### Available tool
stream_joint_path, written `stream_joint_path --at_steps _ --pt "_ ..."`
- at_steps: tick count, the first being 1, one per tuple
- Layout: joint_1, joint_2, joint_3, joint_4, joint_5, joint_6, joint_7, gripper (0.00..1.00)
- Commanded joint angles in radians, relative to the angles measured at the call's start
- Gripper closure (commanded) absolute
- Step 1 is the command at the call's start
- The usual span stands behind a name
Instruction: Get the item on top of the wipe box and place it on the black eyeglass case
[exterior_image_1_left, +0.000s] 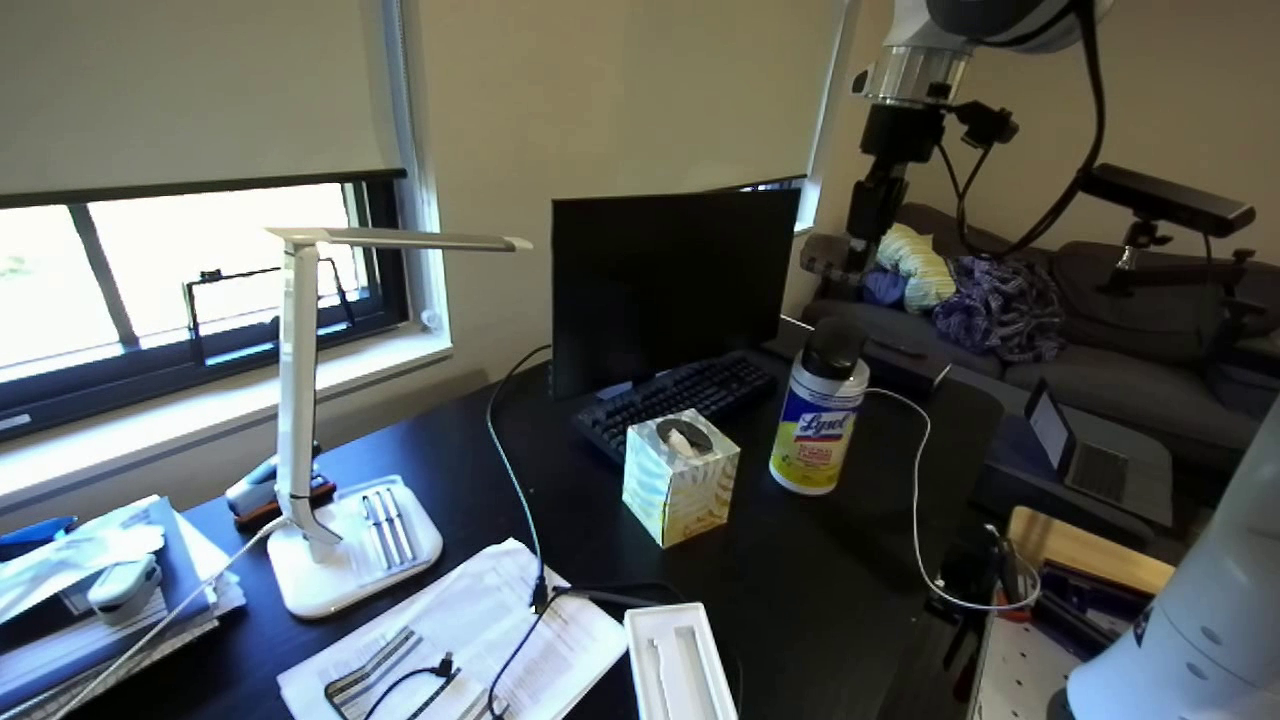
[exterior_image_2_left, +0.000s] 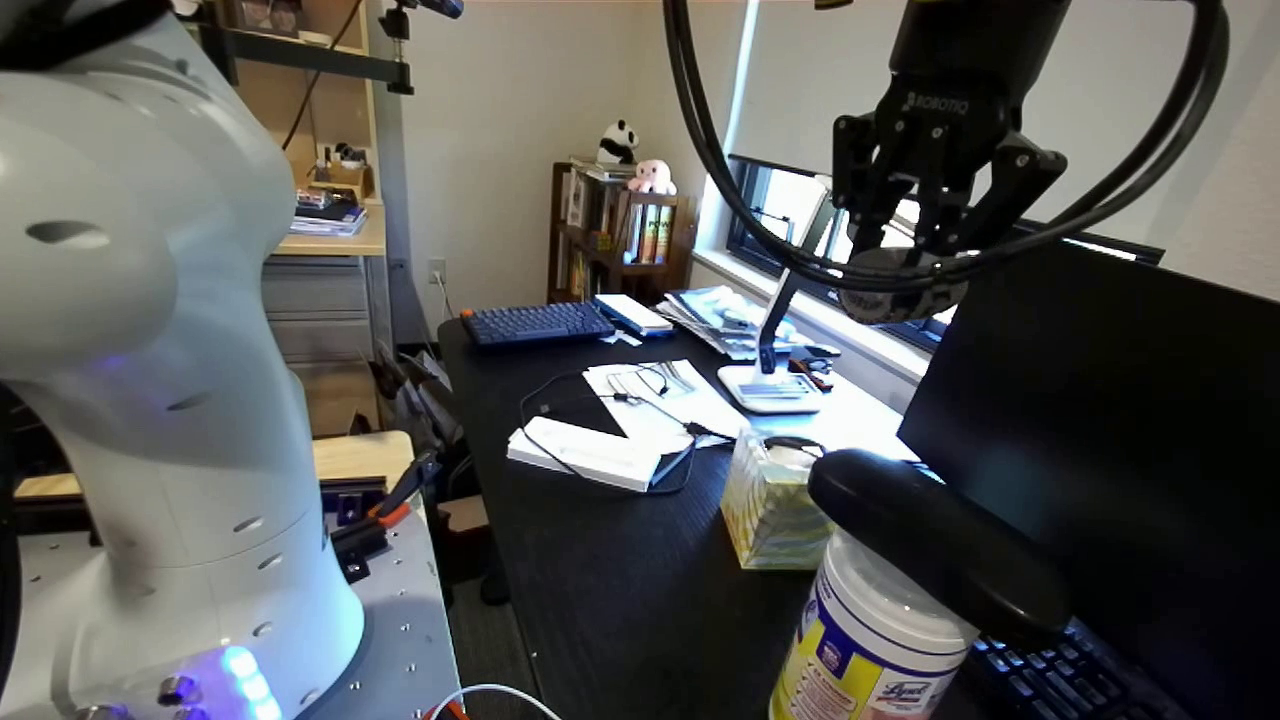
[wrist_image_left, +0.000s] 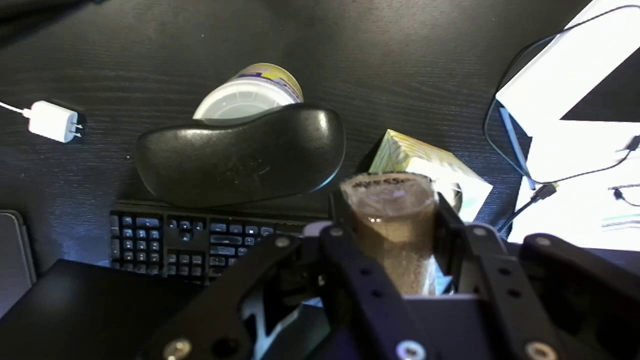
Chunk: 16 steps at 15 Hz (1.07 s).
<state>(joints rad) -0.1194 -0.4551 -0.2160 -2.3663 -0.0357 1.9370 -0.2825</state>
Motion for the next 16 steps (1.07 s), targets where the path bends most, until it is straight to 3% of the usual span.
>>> stream_joint_path --at_steps 1,8,16 --pt "-0.042 -0.006 0.011 -0.051 -0.057 0.055 0.063 0.85" --pt "-0.085 0.003 0.004 -0.121 -0.182 0.084 0.080 0.85" --pt "-0.102 0.058 -0.063 -0.108 -0.161 0.109 0.070 0.85"
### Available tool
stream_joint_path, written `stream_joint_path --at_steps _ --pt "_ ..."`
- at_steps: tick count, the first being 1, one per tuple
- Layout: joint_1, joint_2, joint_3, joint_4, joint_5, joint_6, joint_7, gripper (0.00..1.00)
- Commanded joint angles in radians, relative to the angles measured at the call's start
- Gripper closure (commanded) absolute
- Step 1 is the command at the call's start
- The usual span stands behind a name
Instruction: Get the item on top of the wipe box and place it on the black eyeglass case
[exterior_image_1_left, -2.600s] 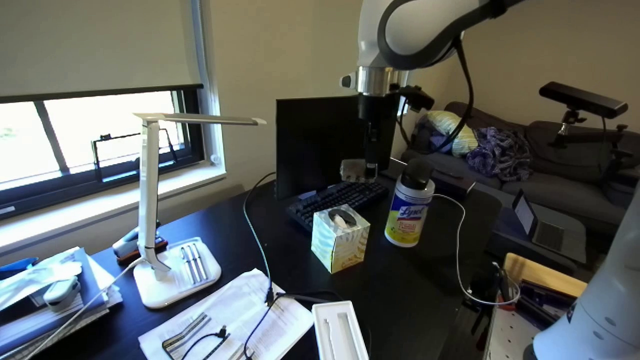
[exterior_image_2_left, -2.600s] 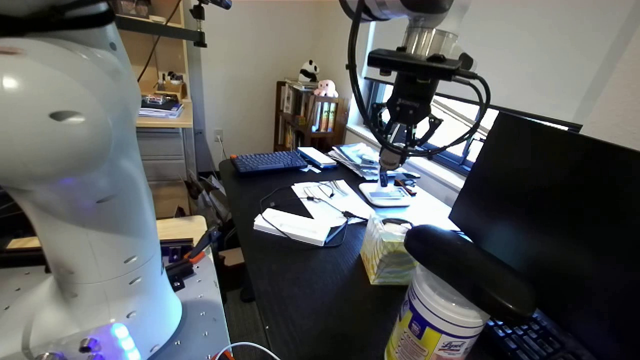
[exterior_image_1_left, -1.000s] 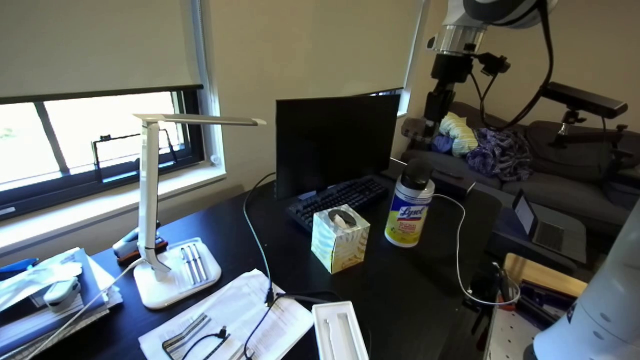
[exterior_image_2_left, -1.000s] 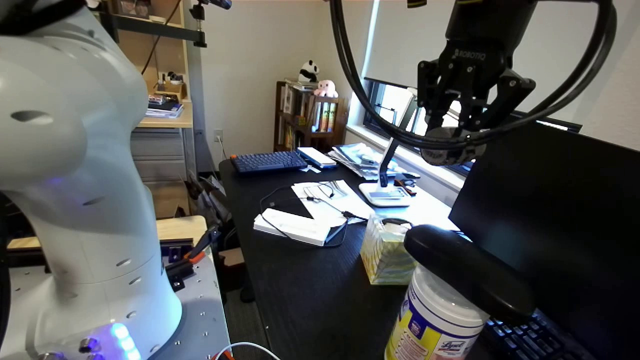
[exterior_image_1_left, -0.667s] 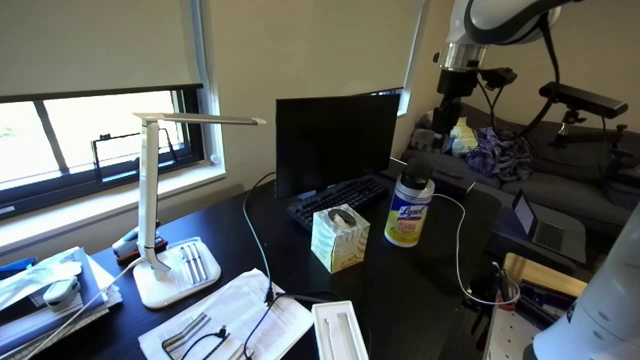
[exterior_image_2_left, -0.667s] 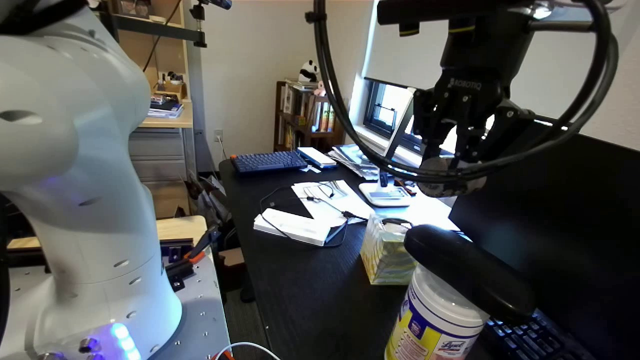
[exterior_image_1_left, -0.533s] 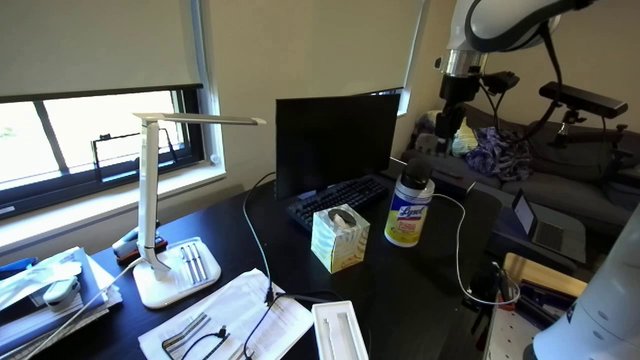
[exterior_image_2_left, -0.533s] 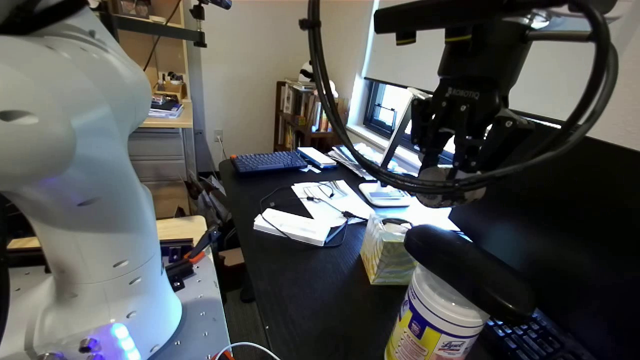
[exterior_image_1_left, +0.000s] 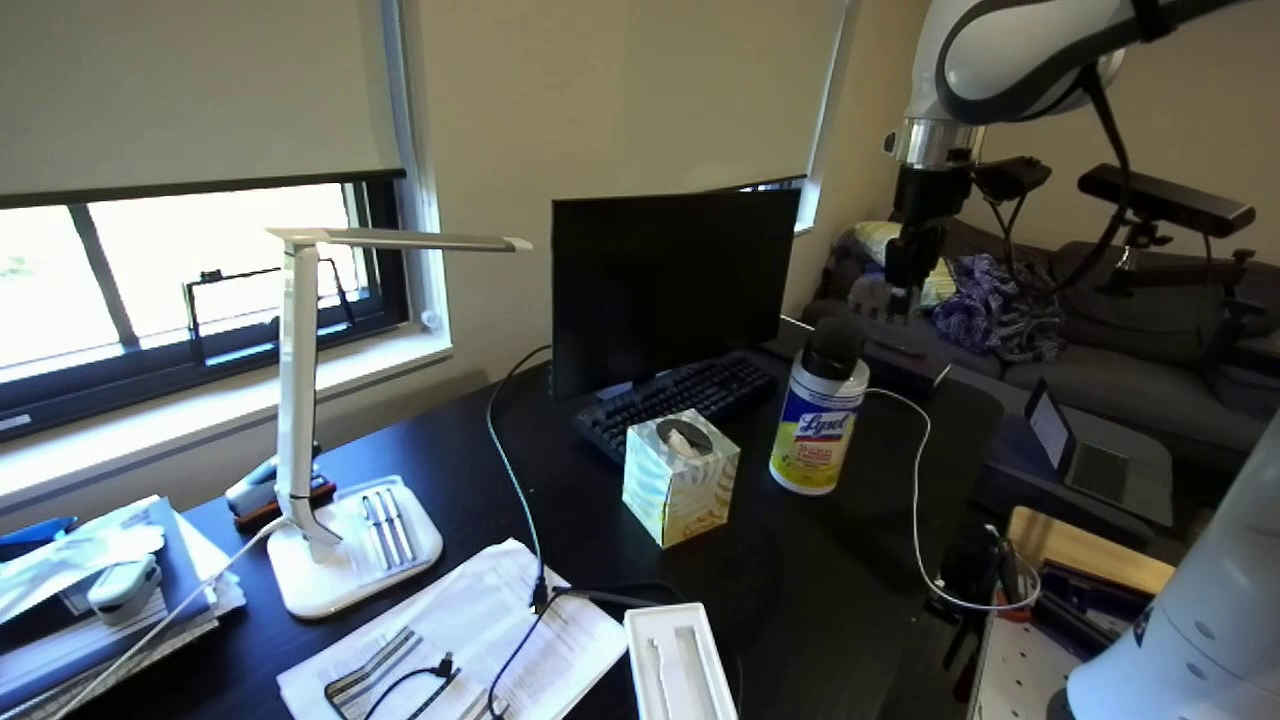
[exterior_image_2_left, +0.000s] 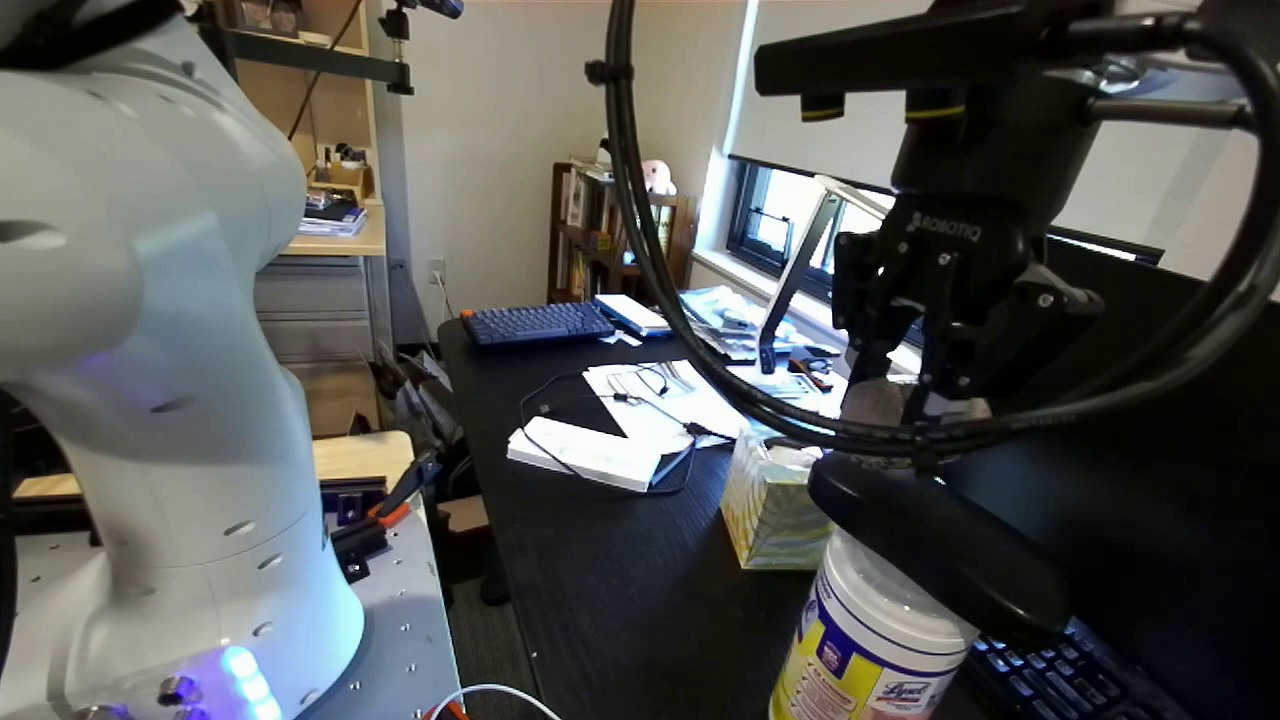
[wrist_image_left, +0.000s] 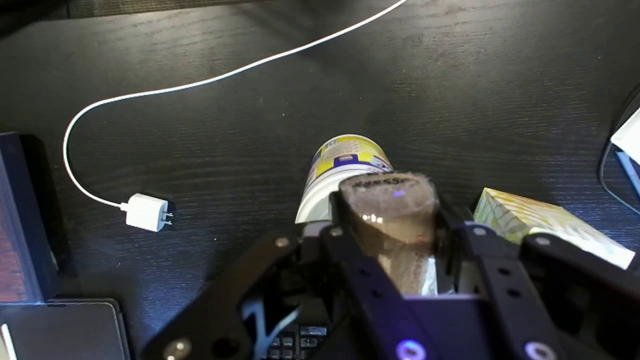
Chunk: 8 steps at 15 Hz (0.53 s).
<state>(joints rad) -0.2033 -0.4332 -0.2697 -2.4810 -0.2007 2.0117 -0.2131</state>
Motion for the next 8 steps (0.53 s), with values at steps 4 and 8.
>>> stream_joint_path --at_steps 4,8 --pt "-0.020 0.079 -0.027 0.004 0.009 0.098 -0.001 0.85" --pt "-0.013 0.104 -0.027 -0.007 0.024 0.189 -0.007 0.85"
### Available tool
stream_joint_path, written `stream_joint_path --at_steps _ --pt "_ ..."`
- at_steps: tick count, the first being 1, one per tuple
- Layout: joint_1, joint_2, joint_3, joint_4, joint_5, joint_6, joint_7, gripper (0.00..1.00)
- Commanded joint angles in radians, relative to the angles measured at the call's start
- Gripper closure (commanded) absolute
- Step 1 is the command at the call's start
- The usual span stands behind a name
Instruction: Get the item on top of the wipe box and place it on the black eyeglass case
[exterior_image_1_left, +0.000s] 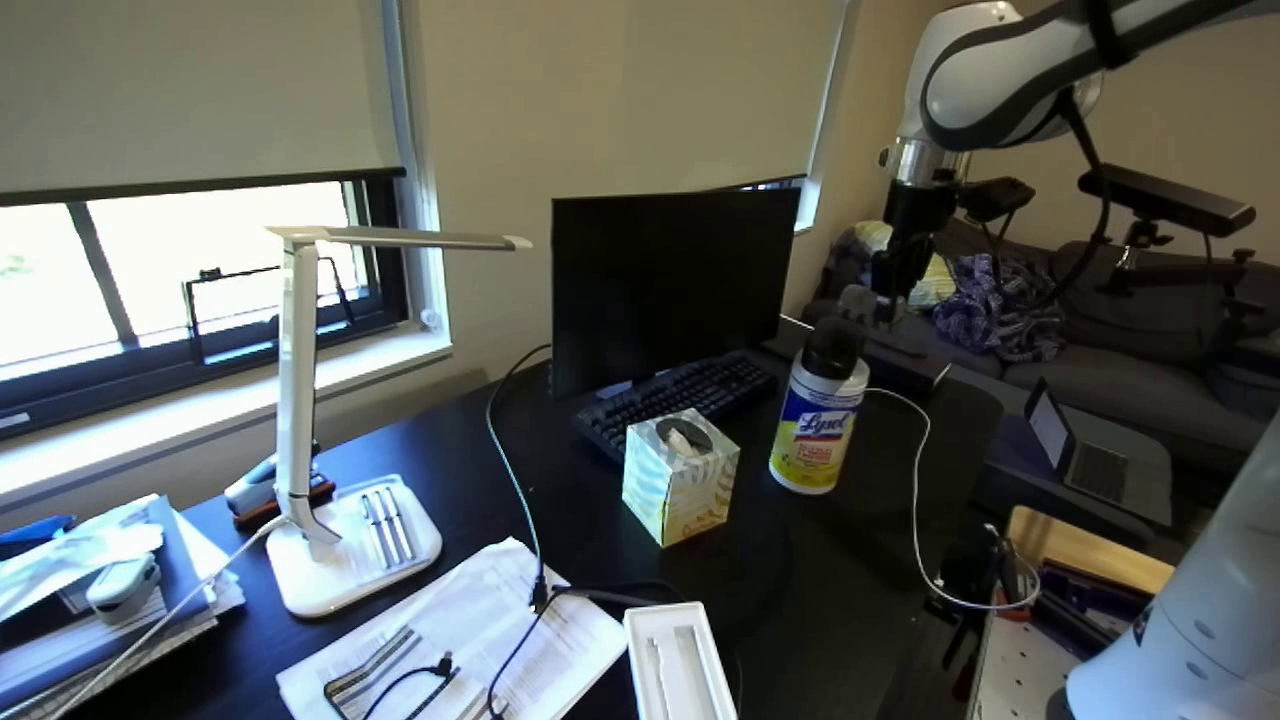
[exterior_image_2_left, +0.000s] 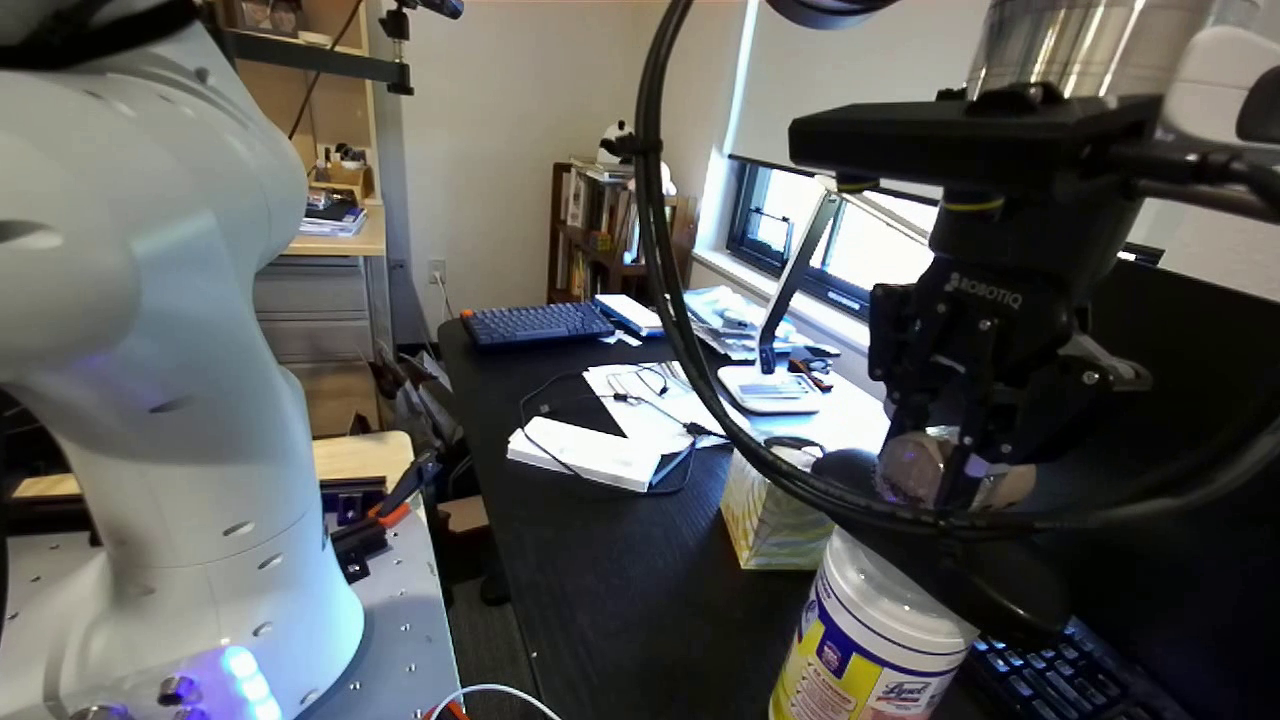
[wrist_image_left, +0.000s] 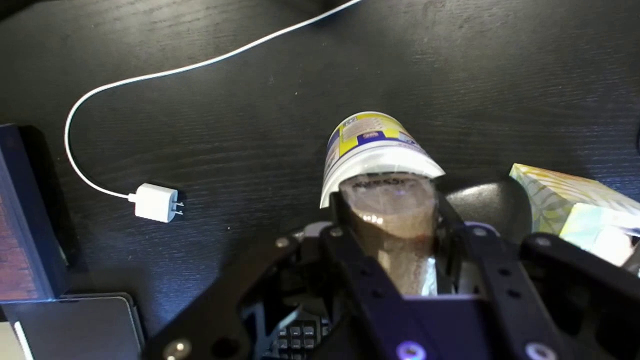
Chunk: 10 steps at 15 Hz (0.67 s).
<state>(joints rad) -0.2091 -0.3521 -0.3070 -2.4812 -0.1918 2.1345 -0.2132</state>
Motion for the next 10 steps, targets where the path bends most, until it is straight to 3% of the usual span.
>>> stream_joint_path --at_steps 1,10 --pt "-0.005 0.035 0.013 -0.003 0.016 0.077 -0.009 0.85" --pt "0.000 0.058 0.048 -0.012 0.000 0.101 0.005 0.85"
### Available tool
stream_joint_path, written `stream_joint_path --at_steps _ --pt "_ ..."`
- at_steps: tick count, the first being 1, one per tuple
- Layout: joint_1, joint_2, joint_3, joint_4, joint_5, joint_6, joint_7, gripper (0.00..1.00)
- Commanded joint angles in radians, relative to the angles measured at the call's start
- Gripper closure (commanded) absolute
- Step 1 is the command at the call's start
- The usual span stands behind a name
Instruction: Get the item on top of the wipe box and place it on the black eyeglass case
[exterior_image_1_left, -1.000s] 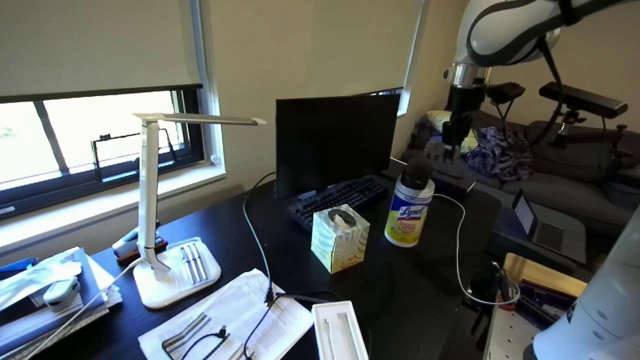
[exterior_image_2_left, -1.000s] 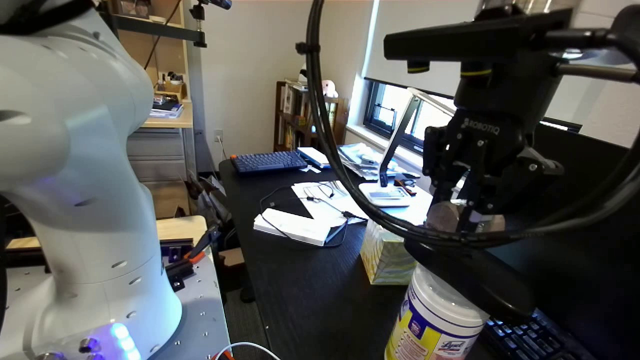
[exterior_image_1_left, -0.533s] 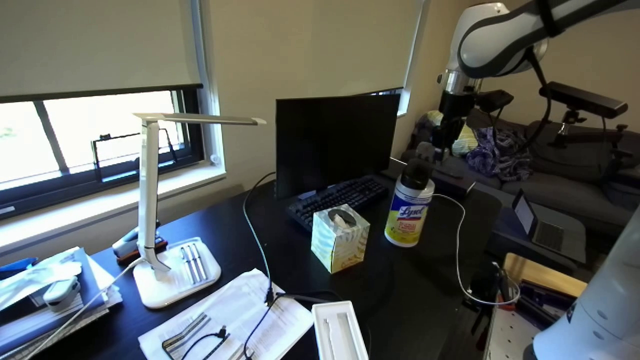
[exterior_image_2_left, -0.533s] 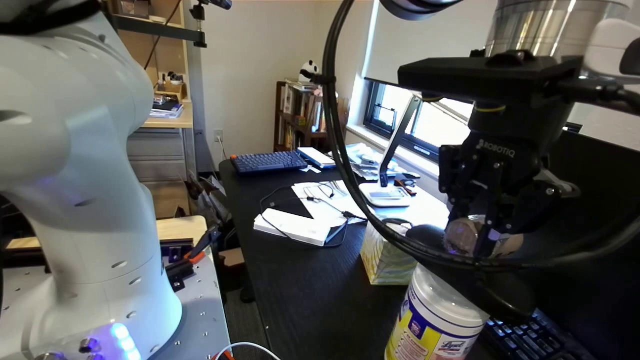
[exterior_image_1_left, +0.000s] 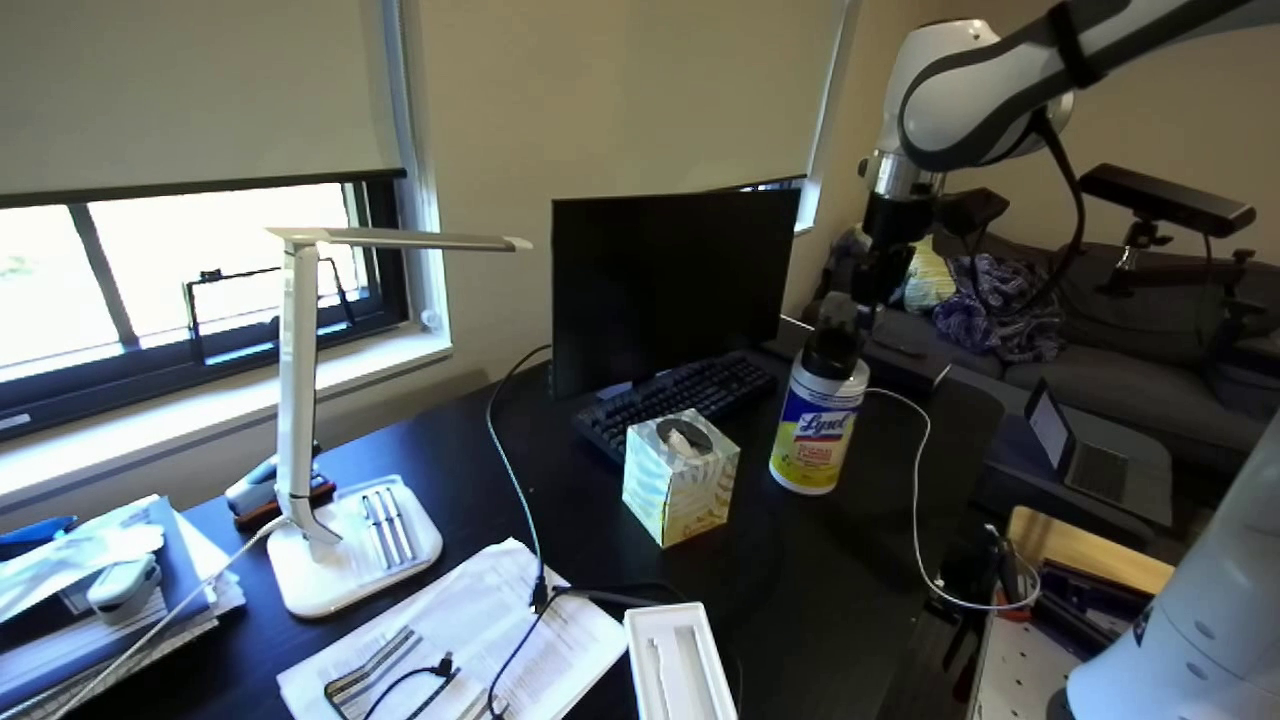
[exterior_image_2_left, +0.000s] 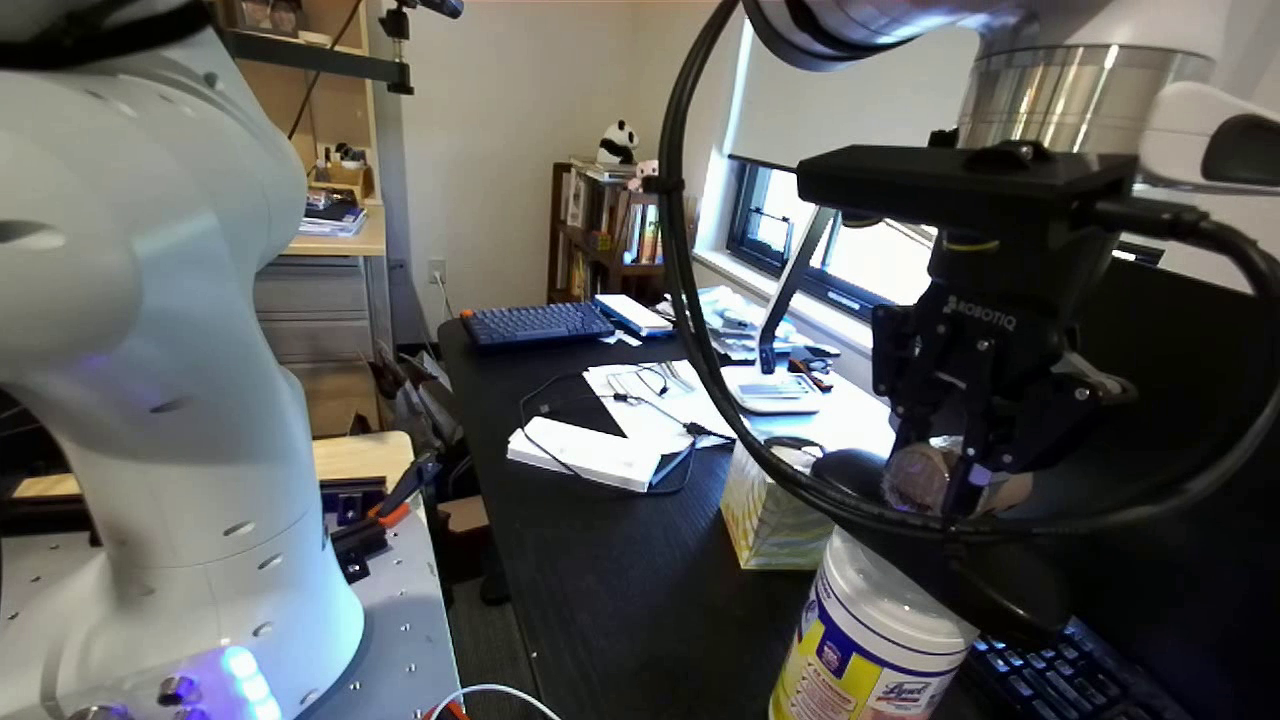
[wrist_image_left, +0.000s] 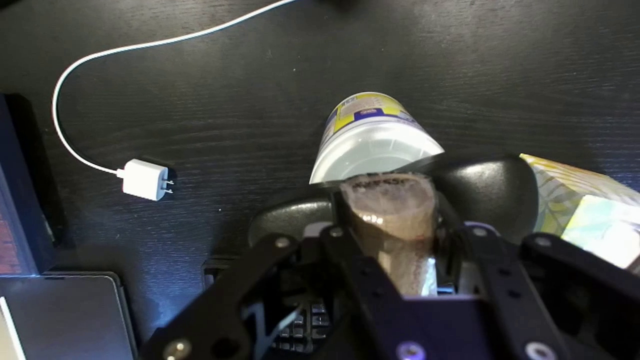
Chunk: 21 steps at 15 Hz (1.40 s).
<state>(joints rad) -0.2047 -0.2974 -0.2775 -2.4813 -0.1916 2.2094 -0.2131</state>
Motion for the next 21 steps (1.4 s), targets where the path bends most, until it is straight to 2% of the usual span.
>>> stream_joint_path --at_steps 1,4,5,7,11,13,21 --pt "-0.004 0.002 0.023 -0.013 -0.001 0.026 0.007 0.85" --pt "-0.006 0.004 0.029 -0.014 -0.004 0.030 0.007 0.85" --pt "-0.007 0.004 0.029 -0.015 -0.003 0.036 0.012 0.35" --pt "-0.006 0.000 0.028 -0.014 0.004 0.028 0.007 0.29" --pt "-0.006 -0.003 0.027 -0.016 0.008 0.027 0.006 0.03" --pt "-0.005 -0.005 0.027 -0.017 0.012 0.025 0.008 0.00" --pt "-0.003 -0.006 0.030 -0.016 0.014 0.020 0.012 0.00"
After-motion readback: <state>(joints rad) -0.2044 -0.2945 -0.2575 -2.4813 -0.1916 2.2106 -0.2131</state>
